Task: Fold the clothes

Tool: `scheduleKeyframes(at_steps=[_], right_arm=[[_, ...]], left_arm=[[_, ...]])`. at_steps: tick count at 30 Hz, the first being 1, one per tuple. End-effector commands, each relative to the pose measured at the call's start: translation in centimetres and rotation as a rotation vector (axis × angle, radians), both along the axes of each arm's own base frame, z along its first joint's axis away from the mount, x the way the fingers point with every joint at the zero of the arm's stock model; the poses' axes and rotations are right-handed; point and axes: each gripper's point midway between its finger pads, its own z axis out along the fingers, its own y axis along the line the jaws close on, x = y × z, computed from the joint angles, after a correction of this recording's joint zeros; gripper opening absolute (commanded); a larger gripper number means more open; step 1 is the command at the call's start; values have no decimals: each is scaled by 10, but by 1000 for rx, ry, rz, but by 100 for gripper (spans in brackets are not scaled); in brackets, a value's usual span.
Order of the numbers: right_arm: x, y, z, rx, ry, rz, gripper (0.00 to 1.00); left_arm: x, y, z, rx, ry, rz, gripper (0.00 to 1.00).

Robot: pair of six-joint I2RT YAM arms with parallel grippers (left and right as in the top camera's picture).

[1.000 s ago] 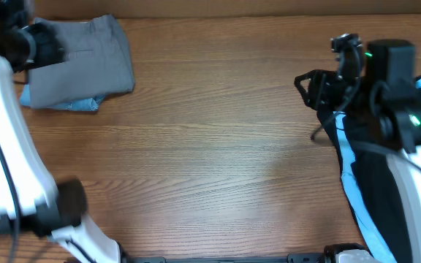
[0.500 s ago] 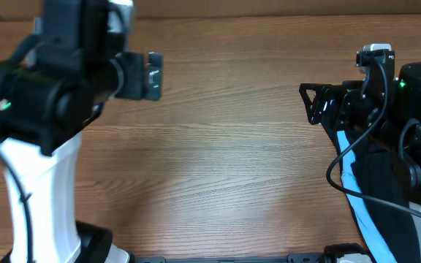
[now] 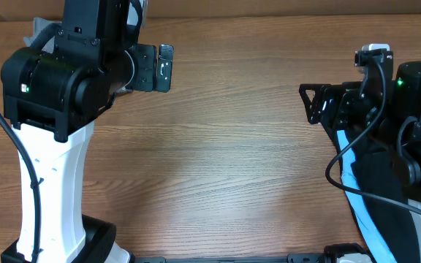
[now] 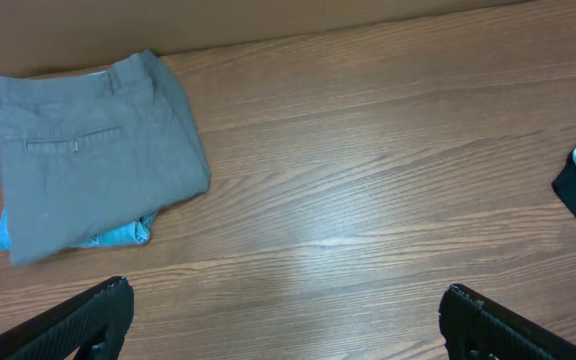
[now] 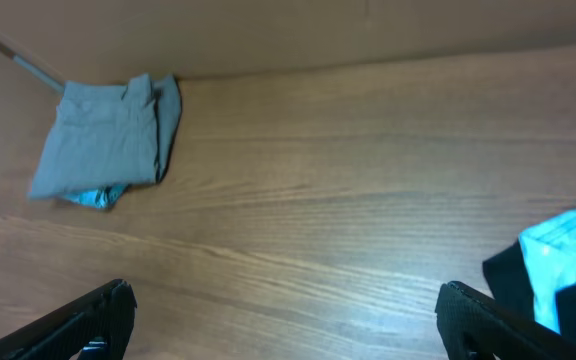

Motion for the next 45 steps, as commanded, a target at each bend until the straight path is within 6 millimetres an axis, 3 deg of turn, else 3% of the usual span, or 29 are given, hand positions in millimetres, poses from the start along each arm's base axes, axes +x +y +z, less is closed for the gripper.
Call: scheduleKeyframes(at_steps=[1,5,8,12,16,18,24,27,38,45], right_arm=[[-3,-1,1,-16,7,2,100],[-3,-12,3,-62,-12,-46,100],[0,-28,22,-127,-116,-110,100],[-4,-32,51,-178,-302,-104,100],[-10,-35,54,-170,-448,-125,100],[-14,-37,44,-166,-494,-138,100],[-26,-41,-27,-151,-591,-172,100],[-37,-37,-48,-123,-673,-153,100],[-75,-37,-94,-81,-903,-157,100],[-65,-36,-130,-81,-870,-149,100]], left_arm=[[2,1,-1,7,0,18,100],[2,1,-1,7,0,18,100],[2,1,-1,7,0,18,100],[2,1,-1,7,0,18,100],[2,1,-1,7,0,18,100],[2,1,-1,7,0,18,100],[2,1,-1,7,0,18,100],[2,1,-1,7,0,18,100],[2,1,-1,7,0,18,100],[2,1,-1,7,0,18,100]])
